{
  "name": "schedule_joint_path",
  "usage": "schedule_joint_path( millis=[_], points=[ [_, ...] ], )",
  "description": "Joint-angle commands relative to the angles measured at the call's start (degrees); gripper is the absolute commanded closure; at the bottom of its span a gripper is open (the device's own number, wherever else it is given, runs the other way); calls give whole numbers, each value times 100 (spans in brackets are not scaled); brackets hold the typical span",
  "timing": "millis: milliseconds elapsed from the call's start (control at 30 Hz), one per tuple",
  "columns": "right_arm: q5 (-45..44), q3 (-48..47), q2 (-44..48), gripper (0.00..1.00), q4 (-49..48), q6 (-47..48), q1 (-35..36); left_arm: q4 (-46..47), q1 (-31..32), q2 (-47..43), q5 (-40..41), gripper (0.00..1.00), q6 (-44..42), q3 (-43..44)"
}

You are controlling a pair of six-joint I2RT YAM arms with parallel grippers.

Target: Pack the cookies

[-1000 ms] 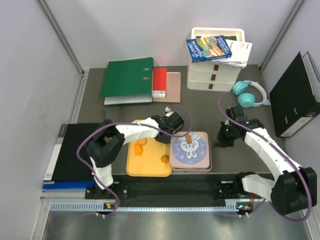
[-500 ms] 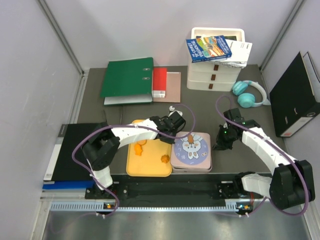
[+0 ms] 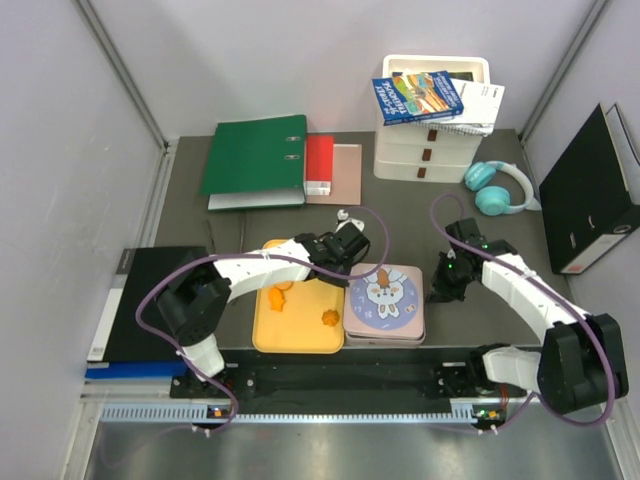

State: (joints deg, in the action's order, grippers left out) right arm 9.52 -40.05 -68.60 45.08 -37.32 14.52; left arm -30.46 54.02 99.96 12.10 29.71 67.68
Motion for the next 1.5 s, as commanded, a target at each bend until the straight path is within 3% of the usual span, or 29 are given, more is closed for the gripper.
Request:
schedule_joint_path(
  millis=[0,200,367,567,800,933,1233,1467],
  points=[
    [-336,-529,188,100,255,-21,68,-30,21,-329,494,72,-132,8],
    [-741,-1021,671,100,668,32,59,-171,-14,-100,820,71,-45,140],
    [-293,-1277,1243,100,888,400,59,-320,-269,119,1084,70,78,508],
    [-609,-901,1331,100,1266,340,59,-364,-682,751,830,70,-123,1176],
    [-381,-389,1244,100,1082,-29,59,-127,-796,1280,348,73,-484,1634],
    [-337,-433,1191,100,1029,-74,59,153,-788,1272,-312,79,-432,1390],
    [-293,-495,936,100,915,-3,59,822,-788,753,-927,85,-317,677],
    [-521,-670,1408,100,967,-3,59,848,-788,691,-946,85,-291,667]
  ],
)
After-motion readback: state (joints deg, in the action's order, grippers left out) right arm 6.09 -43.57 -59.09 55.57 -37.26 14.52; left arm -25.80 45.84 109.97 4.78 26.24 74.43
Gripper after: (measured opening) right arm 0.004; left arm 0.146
